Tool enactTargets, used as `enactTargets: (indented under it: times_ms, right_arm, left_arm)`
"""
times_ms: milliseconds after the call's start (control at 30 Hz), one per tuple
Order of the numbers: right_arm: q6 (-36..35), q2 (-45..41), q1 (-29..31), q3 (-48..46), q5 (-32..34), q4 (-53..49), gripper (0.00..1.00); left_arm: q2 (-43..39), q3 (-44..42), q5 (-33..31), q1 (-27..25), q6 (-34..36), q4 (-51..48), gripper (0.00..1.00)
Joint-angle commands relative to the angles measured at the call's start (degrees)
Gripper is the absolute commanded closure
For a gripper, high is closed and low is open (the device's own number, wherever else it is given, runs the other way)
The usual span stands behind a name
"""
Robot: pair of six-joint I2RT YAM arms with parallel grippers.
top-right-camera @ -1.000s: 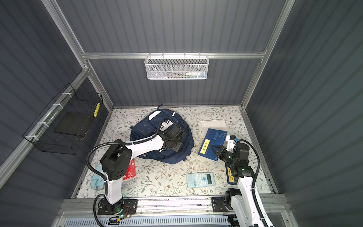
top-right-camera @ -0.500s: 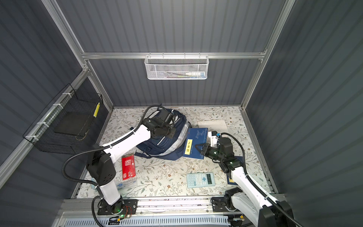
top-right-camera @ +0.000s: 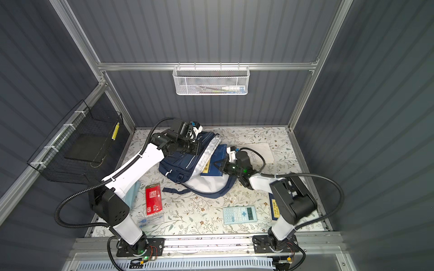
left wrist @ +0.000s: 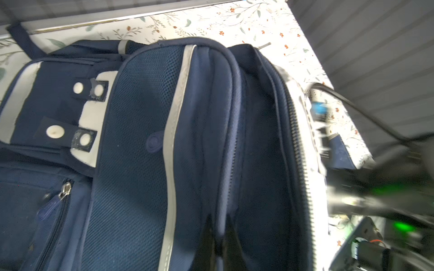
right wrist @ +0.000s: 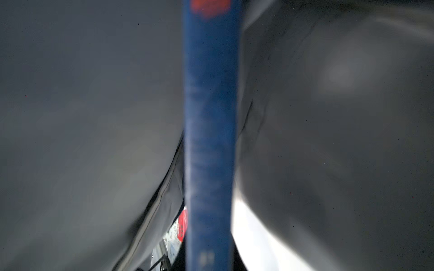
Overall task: Pack the student bag
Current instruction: 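Insert the blue book into the open backpack with the right gripper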
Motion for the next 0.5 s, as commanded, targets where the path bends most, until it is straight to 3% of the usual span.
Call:
enactTargets:
  times_ms: [0, 200, 267, 333, 467]
  right_arm:
    - [2.53, 7.20, 3.85, 8.04, 6.52, 3.68, 1.00]
    - [9.77, 20.52, 9.08, 19.94, 19.32, 5.27, 0.97]
    - [10.48, 23.34, 9.72, 24.44, 19.39, 2.87, 0.81]
    - [10.03, 23.37, 9.65, 25.25, 17.62, 1.63, 0.56]
    - [5.91, 16.05, 8.75, 18.29, 18.08, -3.96, 0.44]
  left_arm:
    - [-0.82, 3.40, 3.20, 0.27, -1.02, 3.39, 1.00]
    - [-2.67, 2.22, 4.61, 0.49, -2.58, 4.41, 1.00]
    - [-3.18, 1.58, 5.04, 0.55, -3.08, 4.98, 1.00]
    - [-3.43, 1.01, 4.59, 0.64, -2.93, 4.82, 1.00]
    - [-3.93, -1.36, 5.01, 1.04, -3.09, 6.18, 1.00]
